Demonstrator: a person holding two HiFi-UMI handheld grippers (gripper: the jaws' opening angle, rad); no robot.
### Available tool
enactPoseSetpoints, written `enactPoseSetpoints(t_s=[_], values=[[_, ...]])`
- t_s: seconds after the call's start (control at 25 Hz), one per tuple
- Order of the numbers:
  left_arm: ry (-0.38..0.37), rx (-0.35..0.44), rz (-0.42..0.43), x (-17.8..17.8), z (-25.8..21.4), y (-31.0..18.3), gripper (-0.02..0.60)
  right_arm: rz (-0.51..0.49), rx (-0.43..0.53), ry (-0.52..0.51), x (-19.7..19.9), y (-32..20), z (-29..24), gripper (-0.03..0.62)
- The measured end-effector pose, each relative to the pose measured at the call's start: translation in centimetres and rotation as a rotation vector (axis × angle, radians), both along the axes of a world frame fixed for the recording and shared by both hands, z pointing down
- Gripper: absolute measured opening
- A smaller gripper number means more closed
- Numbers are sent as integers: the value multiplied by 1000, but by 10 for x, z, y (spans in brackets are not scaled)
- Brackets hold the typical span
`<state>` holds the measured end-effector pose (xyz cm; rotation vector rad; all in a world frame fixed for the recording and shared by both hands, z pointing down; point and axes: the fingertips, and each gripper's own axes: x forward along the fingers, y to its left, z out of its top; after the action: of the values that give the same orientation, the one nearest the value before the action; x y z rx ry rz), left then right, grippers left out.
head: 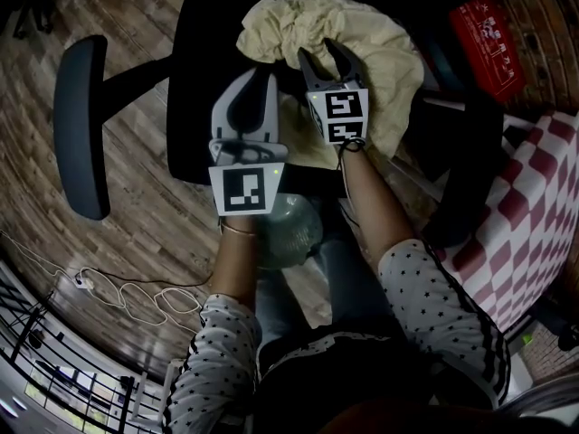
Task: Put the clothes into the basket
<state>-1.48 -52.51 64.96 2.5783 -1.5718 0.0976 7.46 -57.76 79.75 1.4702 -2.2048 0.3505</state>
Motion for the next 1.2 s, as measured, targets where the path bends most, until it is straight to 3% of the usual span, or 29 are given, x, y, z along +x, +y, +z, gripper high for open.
enactPoseSetpoints(t_s=[0.08,0.24,0.68,1.2], values=[[-3,2,1,0,0,1,17,4,-4,-2,2,0,-1,106],[-11,2,2,-2,1,2,17,13,-3,-22,6,-1,-3,44],[-18,5,8,0,-1,8,17,37,61,-62,10,6,-27,31],[-36,22,25,3,-12,16,16,36,200,-65,18,19,-91,31]])
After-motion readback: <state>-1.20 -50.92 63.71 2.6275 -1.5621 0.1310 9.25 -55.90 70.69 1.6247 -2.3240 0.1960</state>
